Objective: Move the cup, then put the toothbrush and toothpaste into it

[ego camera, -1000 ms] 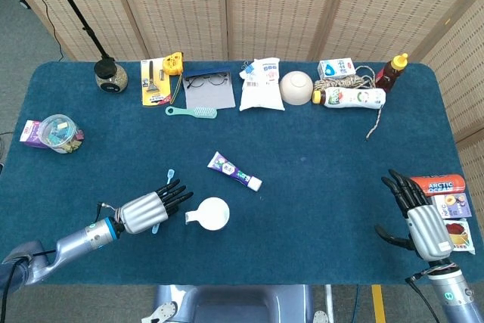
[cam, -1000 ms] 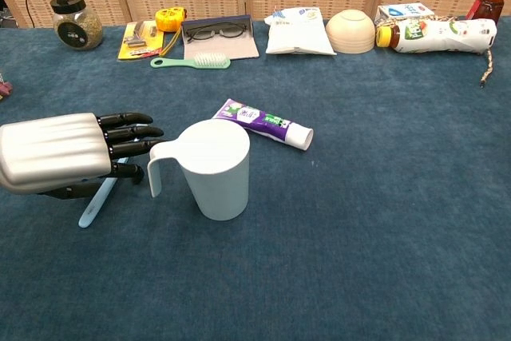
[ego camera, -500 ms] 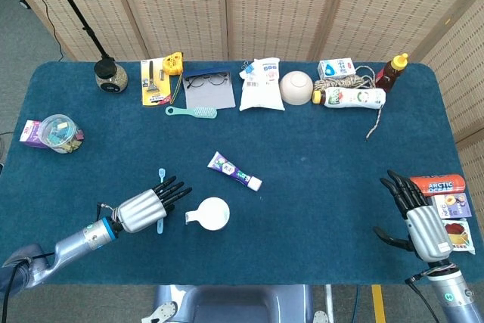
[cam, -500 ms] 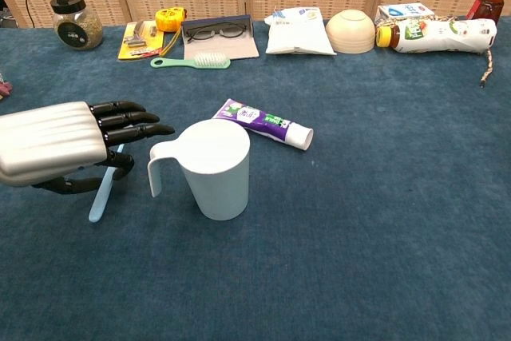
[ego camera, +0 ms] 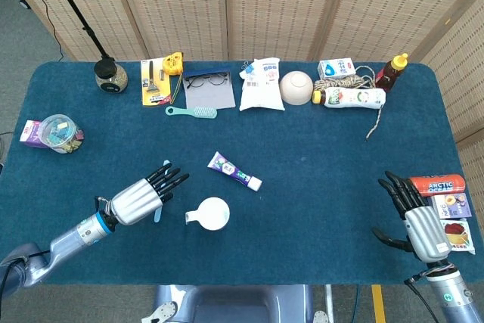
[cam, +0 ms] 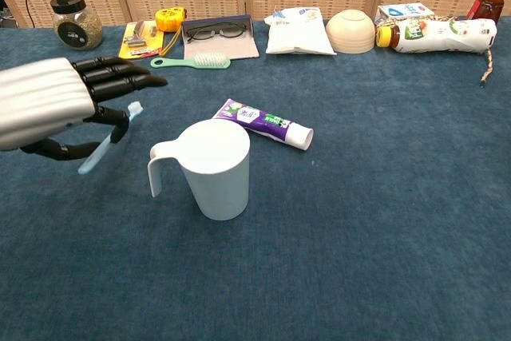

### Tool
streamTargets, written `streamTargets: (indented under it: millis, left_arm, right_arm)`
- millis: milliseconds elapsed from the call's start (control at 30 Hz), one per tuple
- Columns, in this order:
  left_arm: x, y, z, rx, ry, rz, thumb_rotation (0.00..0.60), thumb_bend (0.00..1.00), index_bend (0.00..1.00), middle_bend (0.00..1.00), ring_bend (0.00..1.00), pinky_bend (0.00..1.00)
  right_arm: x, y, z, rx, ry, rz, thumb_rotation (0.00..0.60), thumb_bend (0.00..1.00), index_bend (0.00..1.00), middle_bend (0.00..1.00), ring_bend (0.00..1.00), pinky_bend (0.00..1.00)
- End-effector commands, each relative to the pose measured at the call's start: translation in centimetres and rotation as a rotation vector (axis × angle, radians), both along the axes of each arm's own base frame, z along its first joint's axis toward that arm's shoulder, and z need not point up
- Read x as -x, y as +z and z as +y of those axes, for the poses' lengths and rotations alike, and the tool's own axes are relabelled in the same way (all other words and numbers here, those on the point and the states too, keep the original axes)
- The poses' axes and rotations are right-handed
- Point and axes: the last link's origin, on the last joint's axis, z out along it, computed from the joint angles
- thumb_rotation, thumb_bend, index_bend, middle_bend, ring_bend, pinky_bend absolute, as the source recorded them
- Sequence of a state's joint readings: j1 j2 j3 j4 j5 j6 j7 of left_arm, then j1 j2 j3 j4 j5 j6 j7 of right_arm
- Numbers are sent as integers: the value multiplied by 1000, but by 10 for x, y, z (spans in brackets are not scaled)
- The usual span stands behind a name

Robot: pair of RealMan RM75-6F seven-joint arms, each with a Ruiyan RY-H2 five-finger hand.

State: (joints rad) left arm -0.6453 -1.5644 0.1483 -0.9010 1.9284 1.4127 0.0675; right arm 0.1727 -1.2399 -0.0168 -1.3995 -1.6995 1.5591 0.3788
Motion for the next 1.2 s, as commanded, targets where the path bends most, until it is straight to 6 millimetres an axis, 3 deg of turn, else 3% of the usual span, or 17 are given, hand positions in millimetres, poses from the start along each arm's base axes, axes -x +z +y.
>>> streamTargets:
  millis: [33,300,467,533,767,1200]
  left_arm:
    - [-7,15,4,-27,8,-60,600,353,682,0,0,86]
    - [-28,53,5,-48,55,-285,600,353,685,0,0,86]
    - [-42,72,-3,14,137,-409,600,354,687,0,0,86]
    - [-55,88,-12,91,225,-506,600,353,689,0,0,86]
    - [-78,121,-27,221,391,-516,600,354,696,0,0,86]
    - [-98,126,-42,375,516,-459,600,354,701,0,0,86]
  right_arm:
    - [0,0,0,-1,1,0,600,240,0,0,0,66]
    - [-1,-2,1,-5,4,0,600,240,0,0,0,66]
    - [-2,-3,1,-9,3,3,600,240,0,0,0,66]
    - [-2,-4,1,-13,4,5,600,240,0,0,0,66]
    - [-3,-6,1,-18,7,10,600,240,0,0,0,66]
    - [-5,-9,2,-27,11,16,600,240,0,0,0,66]
